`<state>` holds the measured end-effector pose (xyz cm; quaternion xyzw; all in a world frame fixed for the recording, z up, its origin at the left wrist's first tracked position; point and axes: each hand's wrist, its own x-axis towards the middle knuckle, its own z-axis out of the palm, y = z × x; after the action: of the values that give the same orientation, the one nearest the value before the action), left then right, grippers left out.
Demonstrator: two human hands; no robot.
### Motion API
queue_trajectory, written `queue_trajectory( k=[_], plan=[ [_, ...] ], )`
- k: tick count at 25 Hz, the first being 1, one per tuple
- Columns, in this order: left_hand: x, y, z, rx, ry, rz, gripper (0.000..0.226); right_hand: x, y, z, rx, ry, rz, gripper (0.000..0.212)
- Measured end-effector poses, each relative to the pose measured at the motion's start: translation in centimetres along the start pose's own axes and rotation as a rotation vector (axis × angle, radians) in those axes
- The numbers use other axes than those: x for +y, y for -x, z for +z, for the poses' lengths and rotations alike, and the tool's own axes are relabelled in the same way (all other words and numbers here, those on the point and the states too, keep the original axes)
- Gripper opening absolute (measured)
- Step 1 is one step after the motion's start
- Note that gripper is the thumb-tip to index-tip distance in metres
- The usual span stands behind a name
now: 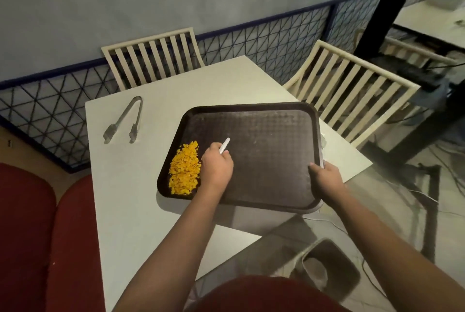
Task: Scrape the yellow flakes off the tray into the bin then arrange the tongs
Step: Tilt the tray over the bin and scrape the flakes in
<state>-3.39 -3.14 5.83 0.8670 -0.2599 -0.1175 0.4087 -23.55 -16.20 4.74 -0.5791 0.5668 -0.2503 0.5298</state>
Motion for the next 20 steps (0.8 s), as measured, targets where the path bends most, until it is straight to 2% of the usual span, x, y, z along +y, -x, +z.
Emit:
queue_trajectory(
  k=[5,9,11,13,15,20],
  plan=[
    [3.4,3.6,1.3,0.075,0.016,0.150,0.023,-0.2,2.5,-4.5,0.125,-0.166,-0.010,0.010],
    [5.7,8.4,2.8,0.117,0.101,0.225,0.031,1.5,5.0,-9.1,0.235,-0.312,0.030,0.021],
    [6.1,11.3,3.8,0.124,0.206,0.091,0.039,2.9,6.9,-11.7,0.314,-0.395,0.064,0.026],
    [6.3,14.4,5.3,0.098,0.370,-0.136,0.047,4.5,8.8,-14.4,0.396,-0.423,0.092,0.030],
    [6.4,17.4,7.5,-0.009,0.433,-0.318,0.054,6.4,10.4,-17.0,0.449,-0.442,0.106,0.032],
    [6.9,23.1,12.7,-0.518,0.505,-0.544,0.066,11.1,14.2,-21.3,0.547,-0.548,0.189,0.036]
  ],
)
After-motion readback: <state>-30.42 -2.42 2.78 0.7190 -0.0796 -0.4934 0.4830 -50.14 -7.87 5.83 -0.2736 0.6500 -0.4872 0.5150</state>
